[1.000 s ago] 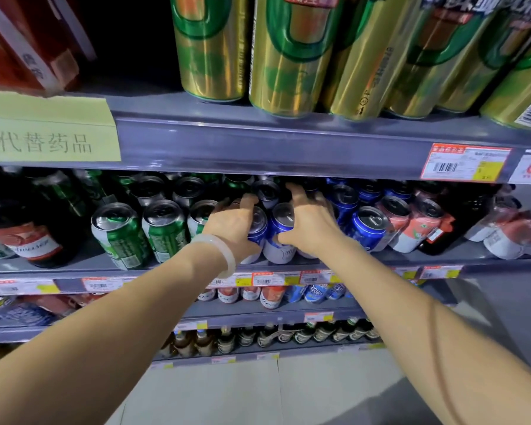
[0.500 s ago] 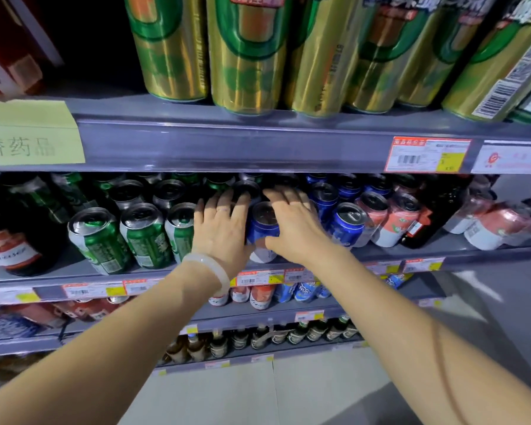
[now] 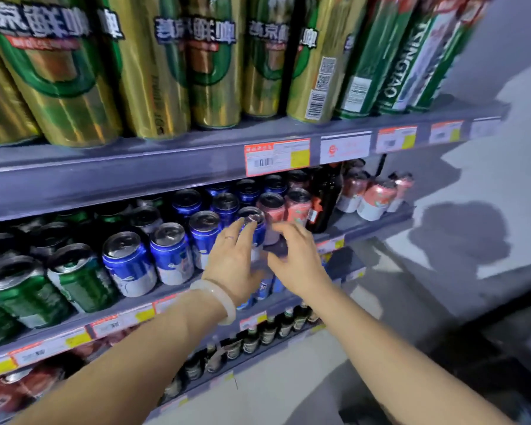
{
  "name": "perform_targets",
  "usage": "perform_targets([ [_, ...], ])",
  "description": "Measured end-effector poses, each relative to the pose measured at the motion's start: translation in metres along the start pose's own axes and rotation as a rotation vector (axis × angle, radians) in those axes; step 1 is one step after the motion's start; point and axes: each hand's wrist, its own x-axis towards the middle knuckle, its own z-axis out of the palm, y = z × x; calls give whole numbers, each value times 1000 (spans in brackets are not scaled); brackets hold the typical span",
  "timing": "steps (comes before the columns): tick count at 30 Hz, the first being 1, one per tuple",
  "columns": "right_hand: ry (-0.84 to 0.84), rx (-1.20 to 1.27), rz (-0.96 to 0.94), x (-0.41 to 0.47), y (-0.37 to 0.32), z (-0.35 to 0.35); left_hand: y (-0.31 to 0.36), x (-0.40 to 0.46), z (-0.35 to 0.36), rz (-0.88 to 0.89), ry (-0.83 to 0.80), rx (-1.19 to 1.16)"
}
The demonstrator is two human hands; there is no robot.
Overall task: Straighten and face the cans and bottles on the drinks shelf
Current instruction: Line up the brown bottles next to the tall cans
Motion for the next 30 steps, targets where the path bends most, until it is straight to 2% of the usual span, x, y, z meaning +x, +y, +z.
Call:
perform_targets([
  [4, 42, 9, 154, -7, 36, -27, 29, 16, 19, 21, -51, -59],
  [8, 129, 199, 335, 3, 69, -55, 47, 28, 37, -14, -152, -38],
  [13, 154, 323, 324, 42, 93, -79, 64, 59, 50, -61, -182, -49],
  [16, 118, 332, 326, 80, 101, -89, 83, 89, 57, -101, -99, -136],
  [21, 51, 271, 341, 128, 111, -91, 106, 141, 74, -265, 30, -182],
  [30, -179, 190, 277, 149, 133, -99, 122, 172, 97, -299, 112, -228],
])
